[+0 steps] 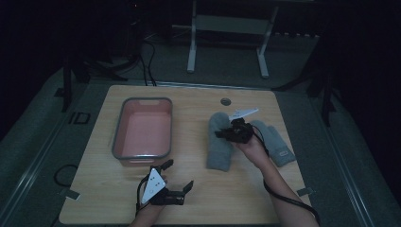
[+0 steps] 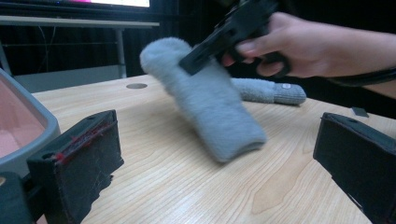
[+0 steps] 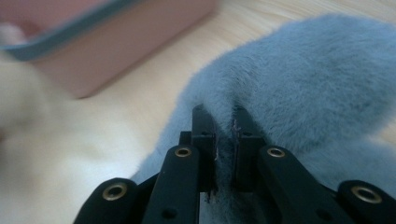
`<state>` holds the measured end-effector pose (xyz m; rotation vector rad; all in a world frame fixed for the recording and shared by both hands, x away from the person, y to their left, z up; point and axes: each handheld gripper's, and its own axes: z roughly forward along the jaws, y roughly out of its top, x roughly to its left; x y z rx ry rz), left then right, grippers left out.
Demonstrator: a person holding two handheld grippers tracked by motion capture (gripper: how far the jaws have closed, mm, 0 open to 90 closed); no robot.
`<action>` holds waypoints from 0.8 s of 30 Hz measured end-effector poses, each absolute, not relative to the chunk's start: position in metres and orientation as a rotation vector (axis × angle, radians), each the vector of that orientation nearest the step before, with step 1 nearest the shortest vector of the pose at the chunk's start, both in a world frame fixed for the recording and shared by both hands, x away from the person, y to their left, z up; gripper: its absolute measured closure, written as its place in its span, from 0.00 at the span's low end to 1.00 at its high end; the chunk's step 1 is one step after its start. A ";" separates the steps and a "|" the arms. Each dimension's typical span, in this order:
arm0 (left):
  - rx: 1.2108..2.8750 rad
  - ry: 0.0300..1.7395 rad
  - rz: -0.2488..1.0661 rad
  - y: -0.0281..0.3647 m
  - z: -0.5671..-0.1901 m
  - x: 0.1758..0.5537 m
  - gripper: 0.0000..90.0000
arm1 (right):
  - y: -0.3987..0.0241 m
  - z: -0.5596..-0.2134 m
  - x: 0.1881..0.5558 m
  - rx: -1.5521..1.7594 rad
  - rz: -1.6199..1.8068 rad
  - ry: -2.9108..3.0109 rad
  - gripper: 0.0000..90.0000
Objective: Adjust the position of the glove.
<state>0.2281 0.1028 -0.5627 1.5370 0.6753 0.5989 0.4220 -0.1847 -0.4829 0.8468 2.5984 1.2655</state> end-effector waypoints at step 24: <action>1.570 0.660 0.583 0.099 -0.566 0.229 0.01 | -0.194 -0.551 0.402 0.644 1.156 2.762 0.39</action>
